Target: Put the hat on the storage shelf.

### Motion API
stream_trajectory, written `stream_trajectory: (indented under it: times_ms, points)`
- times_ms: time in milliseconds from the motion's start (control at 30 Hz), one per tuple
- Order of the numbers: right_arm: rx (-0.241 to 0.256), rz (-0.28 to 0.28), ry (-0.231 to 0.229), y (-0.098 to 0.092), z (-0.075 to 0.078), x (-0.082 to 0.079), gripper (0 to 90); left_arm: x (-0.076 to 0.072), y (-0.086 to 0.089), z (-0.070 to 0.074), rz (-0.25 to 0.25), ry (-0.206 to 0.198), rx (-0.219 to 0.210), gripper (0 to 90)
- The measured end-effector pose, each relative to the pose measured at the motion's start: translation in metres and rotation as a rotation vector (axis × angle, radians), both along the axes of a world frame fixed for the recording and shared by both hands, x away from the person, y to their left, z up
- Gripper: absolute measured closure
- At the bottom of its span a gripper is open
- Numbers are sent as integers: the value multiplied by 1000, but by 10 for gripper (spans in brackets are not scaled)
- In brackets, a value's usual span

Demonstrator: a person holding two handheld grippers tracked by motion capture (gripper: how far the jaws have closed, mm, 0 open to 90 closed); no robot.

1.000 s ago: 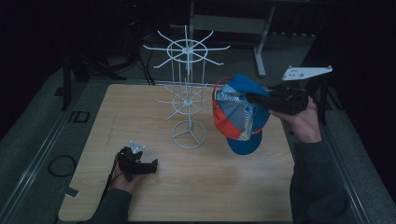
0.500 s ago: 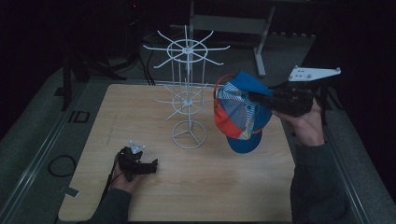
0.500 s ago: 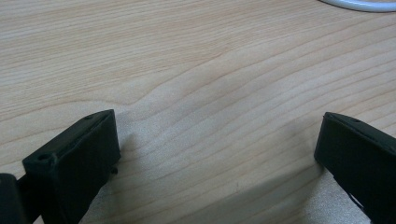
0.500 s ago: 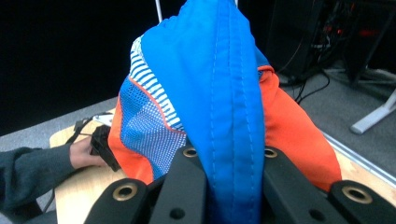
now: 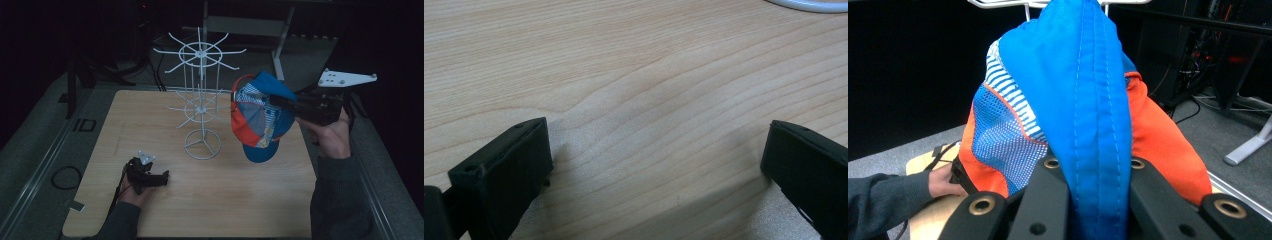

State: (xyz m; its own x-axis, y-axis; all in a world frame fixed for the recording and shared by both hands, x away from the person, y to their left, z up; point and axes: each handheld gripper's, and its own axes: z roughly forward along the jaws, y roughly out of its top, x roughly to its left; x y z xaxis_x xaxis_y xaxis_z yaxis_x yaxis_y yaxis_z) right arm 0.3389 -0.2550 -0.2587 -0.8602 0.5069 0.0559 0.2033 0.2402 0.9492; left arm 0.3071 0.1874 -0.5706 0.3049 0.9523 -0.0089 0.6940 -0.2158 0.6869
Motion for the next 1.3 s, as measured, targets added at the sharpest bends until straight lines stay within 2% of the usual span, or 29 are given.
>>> stream_trajectory:
  times_ms: [500,900,1300]
  points:
    - [27,17,-17,0,8,-5,881,0,0,0,0,0,0,1]
    - [72,31,-45,-2,18,-9,881,0,0,0,1,0,1,1]
    - [89,53,-67,8,26,-9,881,0,0,0,1,0,-1,1]
